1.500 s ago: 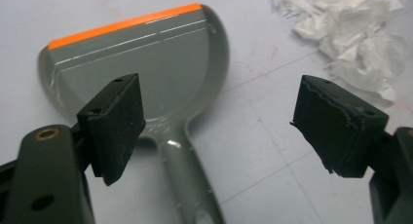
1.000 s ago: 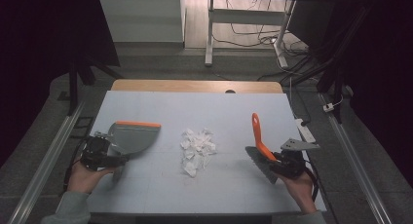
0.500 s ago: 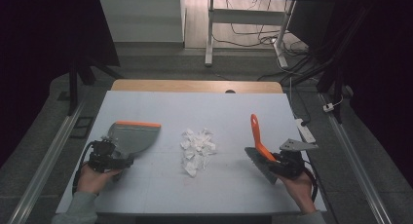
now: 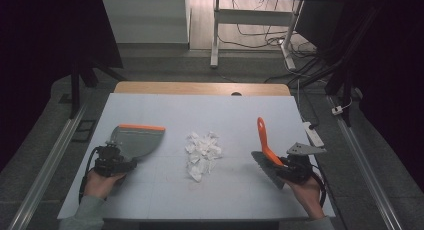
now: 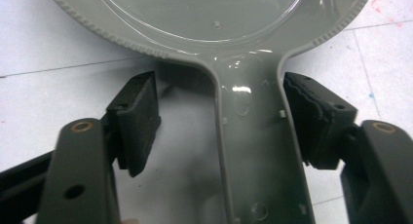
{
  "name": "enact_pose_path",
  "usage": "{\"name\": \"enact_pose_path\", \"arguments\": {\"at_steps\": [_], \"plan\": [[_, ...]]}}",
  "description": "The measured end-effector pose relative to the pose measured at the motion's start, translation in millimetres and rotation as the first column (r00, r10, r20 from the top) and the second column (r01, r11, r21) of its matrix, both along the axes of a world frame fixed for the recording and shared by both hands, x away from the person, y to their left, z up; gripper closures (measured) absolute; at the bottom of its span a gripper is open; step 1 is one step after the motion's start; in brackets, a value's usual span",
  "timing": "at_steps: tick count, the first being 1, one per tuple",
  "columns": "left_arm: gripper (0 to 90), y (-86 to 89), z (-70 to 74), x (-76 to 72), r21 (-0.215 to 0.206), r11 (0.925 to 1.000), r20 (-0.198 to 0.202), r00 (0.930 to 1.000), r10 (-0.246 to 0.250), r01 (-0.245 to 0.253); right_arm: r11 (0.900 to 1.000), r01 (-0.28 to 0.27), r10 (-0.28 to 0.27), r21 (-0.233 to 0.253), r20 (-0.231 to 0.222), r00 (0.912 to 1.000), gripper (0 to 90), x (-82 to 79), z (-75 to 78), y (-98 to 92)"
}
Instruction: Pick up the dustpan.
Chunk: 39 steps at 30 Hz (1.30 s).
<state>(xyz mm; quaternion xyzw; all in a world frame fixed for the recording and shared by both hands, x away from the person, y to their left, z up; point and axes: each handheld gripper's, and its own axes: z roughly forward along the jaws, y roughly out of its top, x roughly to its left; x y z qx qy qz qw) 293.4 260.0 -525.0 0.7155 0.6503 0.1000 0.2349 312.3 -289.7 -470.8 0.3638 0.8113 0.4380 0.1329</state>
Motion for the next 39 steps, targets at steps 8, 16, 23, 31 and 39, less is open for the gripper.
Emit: {"name": "enact_pose_path", "arguments": {"at_steps": [8, 16, 23, 31, 39], "plan": [[48.2, 1.7, -1.3, 1.3, -0.038, 0.9992, 0.009, 0.9999, 0.013, -0.012, 1.0, 0.001, -0.001, -0.004, -0.002, 1.0, 70.4, 0.2, -0.5, 0.2], [60.9, 5.2, -1.7, 0.2, -0.062, 0.9978, 0.026, 0.9994, 0.024, -0.023, 1.0, 0.003, -0.003, -0.008, 0.0, 1.0, 70.4, 0.2, -0.6, 0.2], [61.3, 4.8, -1.3, -0.8, -0.065, 0.9976, 0.041, 0.9987, 0.028, -0.025, 1.0, 0.002, -0.002, -0.009, 0.002, 1.0, 70.4, 0.0, -0.4, 0.1], [61.6, 10.3, 1.4, -3.9, -0.069, 0.9975, 0.074, 0.997, 0.022, -0.017, 1.0, 0.005, -0.005, -0.006, 0.005, 1.0, 70.4, -0.1, 0.4, -1.0], [61.7, 17.3, 5.7, -8.4, -0.074, 0.9972, 0.115, 0.9932, 0.02, -0.012, 1.0, 0.004, -0.004, -0.006, 0.006, 1.0, 70.4, -0.1, 0.5, -0.9]]}}
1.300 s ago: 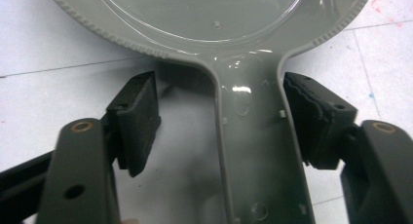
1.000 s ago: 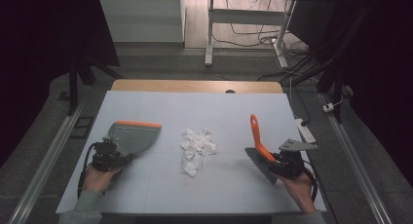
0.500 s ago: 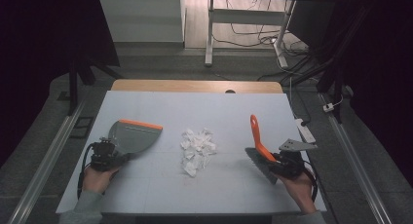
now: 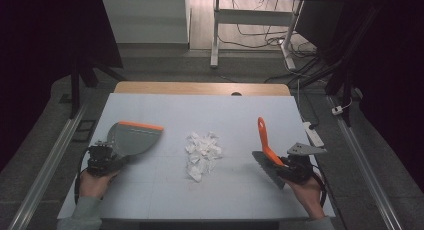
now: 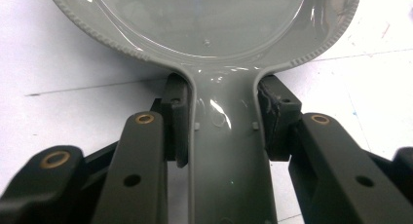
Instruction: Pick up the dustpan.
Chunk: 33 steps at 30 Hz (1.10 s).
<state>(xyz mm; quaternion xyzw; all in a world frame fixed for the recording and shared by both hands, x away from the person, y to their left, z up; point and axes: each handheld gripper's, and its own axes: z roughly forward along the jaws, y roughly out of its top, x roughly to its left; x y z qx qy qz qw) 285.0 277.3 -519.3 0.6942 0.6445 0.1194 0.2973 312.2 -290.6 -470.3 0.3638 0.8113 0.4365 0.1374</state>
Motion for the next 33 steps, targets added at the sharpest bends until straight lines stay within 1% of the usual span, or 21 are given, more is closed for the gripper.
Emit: {"name": "enact_pose_path", "arguments": {"at_steps": [5, 8, 12, 13, 14, 16, 20, 23, 27, 33], "plan": [[61.8, 4.8, 2.5, -2.8, -0.006, 1.0, 0.028, 0.9996, -0.008, 0.008, 1.0, 0.0, 0.0, 0.0, 0.003, 1.0, 70.4, -0.2, 0.4, -0.1], [61.8, 6.5, 4.1, -4.7, 0.0, 0.9999, 0.05, 0.9986, -0.014, 0.014, 1.0, 0.001, -0.001, 0.001, 0.003, 1.0, 70.4, -0.2, 0.4, -0.2], [61.8, 9.7, 6.5, -6.8, -0.003, 0.9998, 0.066, 0.9976, -0.021, 0.021, 1.0, 0.0, 0.0, 0.0, 0.004, 1.0, 70.4, -0.2, 0.4, -0.1], [61.8, 11.9, 7.3, -8.0, -0.002, 0.9996, 0.079, 0.9965, -0.028, 0.028, 1.0, -0.001, 0.001, 0.001, 0.005, 1.0, 70.4, -0.3, 0.4, -0.1], [61.8, 11.9, 7.3, -8.0, -0.002, 0.9996, 0.079, 0.9965, -0.028, 0.028, 1.0, -0.001, 0.001, 0.001, 0.006, 1.0, 70.4, -0.3, 0.5, -0.2], [61.9, 13.9, 8.8, -9.5, 0.0, 0.9996, 0.092, 0.9953, -0.029, 0.029, 1.0, 0.0, 0.0, 0.001, 0.007, 1.0, 70.4, -0.5, 0.7, -0.3], [61.9, 18.8, 11.1, -11.7, -0.007, 0.999, 0.106, 0.9934, -0.042, 0.043, 1.0, 0.002, -0.002, 0.009, 0.007, 1.0, 70.4, -0.5, 1.0, -1.0], [61.9, 22.6, 12.5, -13.9, -0.026, 0.9979, 0.123, 0.9909, -0.056, 0.06, 1.0, 0.004, -0.004, 0.008, 0.009, 1.0, 70.4, -0.5, 1.3, -1.3], [61.9, 24.8, 15.8, -17.2, -0.03, 0.9959, 0.145, 0.9862, -0.081, 0.086, 1.0, 0.005, -0.005, 0.011, 0.013, 0.9999, 70.4, -0.9, 2.2, -1.9], [61.9, 28.3, 23.2, -23.3, -0.023, 0.9899, 0.185, 0.9737, -0.133, 0.14, 1.0, 0.009, -0.009, 0.012, 0.017, 0.9998, 70.4, -1.0, 2.8, -3.5]]}}
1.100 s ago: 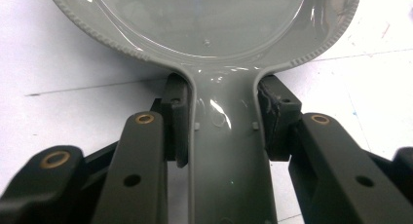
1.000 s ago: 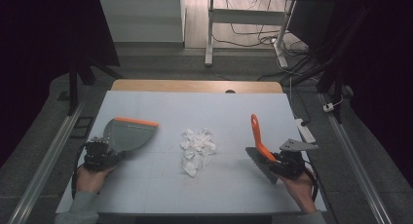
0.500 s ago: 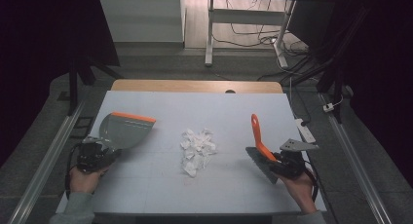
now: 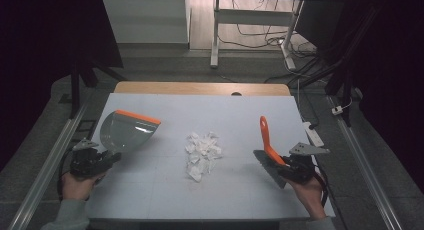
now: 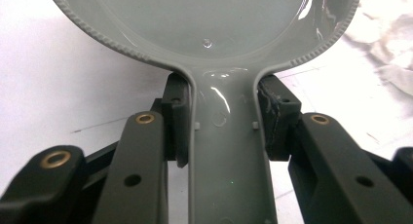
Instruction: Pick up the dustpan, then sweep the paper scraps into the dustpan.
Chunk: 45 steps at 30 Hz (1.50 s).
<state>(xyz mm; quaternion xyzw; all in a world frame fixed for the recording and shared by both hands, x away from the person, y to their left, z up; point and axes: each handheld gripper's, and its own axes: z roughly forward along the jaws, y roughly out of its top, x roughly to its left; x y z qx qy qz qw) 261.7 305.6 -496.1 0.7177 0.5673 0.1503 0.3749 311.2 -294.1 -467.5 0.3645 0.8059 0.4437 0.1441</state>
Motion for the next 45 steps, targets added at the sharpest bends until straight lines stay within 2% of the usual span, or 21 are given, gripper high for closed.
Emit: {"name": "enact_pose_path", "arguments": {"at_steps": [4, 10, 20, 23, 24, 26, 34, 39, 45], "plan": [[61.9, 3.6, 4.8, -6.4, -0.008, 0.9985, 0.028, 0.9982, -0.053, 0.053, 1.0, 0.002, -0.002, 0.002, 0.001, 1.0, 70.4, -0.2, 0.4, -0.4], [61.9, 8.5, 11.2, -21.8, -0.008, 0.9909, 0.056, 0.9895, -0.134, 0.134, 1.0, 0.003, -0.003, 0.005, 0.002, 1.0, 70.4, -0.3, 0.8, -1.1], [61.9, 2.6, 14.2, -25.8, -0.01, 0.9785, 0.061, 0.9769, -0.205, 0.206, 1.0, 0.001, -0.001, 0.007, 0.006, 1.0, 70.4, -0.6, 1.8, -0.2], [61.9, -0.4, 14.6, -26.3, -0.012, 0.9734, 0.058, 0.972, -0.228, 0.229, 1.0, 0.001, -0.001, 0.011, 0.007, 1.0, 70.4, -0.2, 2.7, 0.0], [61.9, -2.1, 14.4, -27.0, -0.016, 0.9688, 0.054, 0.9677, -0.246, 0.247, 1.0, 0.001, -0.001, 0.015, 0.007, 1.0, 70.4, -0.1, 3.1, 0.2], [61.9, -3.1, 14.1, -27.6, -0.016, 0.9675, 0.054, 0.9664, -0.251, 0.252, 1.0, 0.001, -0.001, 0.016, 0.009, 1.0, 70.4, 0.4, 3.7, 1.2], [61.9, -6.2, 10.5, -34.3, -0.024, 0.9512, 0.046, 0.9508, -0.306, 0.308, 1.0, -0.006, 0.006, 0.028, 0.013, 0.9999, 70.4, 6.0, 7.4, 7.7], [61.9, -5.5, 11.3, -38.5, -0.047, 0.9422, 0.05, 0.9429, -0.329, 0.332, 0.999, -0.017, 0.017, 0.039, 0.014, 0.9998, 70.4, 16.8, 11.3, 19.2], [61.9, -6.6, 12.0, -43.6, -0.046, 0.9311, 0.039, 0.932, -0.36, 0.362, 0.999, -0.028, 0.028, 0.038, 0.019, 0.9994, 70.4, 27.6, 15.1, 33.9]]}}
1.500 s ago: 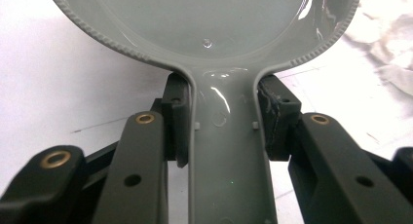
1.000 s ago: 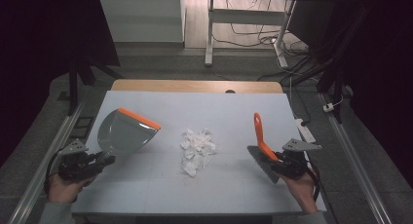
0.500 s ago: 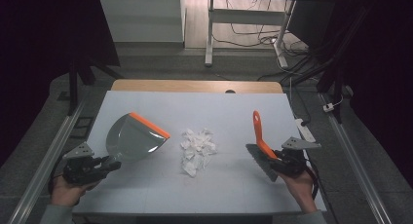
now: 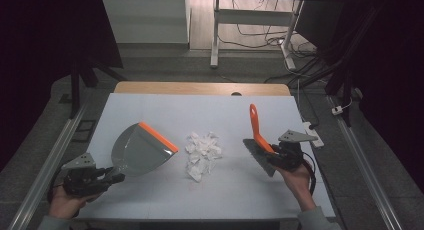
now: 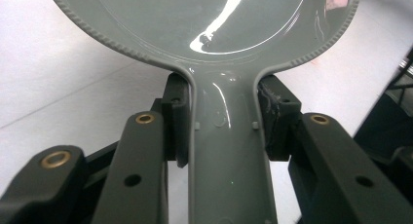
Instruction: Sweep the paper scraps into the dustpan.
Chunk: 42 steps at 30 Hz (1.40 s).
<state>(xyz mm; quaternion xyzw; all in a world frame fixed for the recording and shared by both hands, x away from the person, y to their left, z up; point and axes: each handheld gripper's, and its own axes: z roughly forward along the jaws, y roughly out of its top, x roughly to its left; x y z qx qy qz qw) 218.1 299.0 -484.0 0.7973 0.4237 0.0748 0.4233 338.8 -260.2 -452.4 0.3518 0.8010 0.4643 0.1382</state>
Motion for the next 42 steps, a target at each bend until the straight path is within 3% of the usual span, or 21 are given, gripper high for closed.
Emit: {"name": "enact_pose_path", "arguments": {"at_steps": [13, 25, 35, 42], "plan": [[61.9, -2.8, -3.3, -6.3, 0.019, 0.9993, -0.013, 0.9994, -0.032, 0.032, 1.0, 0.002, -0.002, -0.001, -0.005, 1.0, 70.5, 14.9, 2.6, 17.7], [61.9, -20.9, -8.8, -6.5, 0.063, 0.9925, -0.034, 0.9942, -0.102, 0.104, 0.998, 0.064, -0.064, 0.009, -0.007, 0.9979, 70.5, 35.0, 2.5, 23.3], [61.9, -36.2, -15.7, -10.2, 0.104, 0.9752, -0.072, 0.9795, -0.188, 0.195, 0.997, 0.078, -0.078, 0.013, -0.025, 0.9967, 70.4, 54.6, -1.6, 34.0], [61.8, -41.3, -21.6, -14.4, 0.106, 0.9696, -0.094, 0.973, -0.211, 0.221, 0.997, 0.073, -0.072, 0.009, -0.03, 0.9969, 70.5, 66.8, -1.6, 47.0]]}}
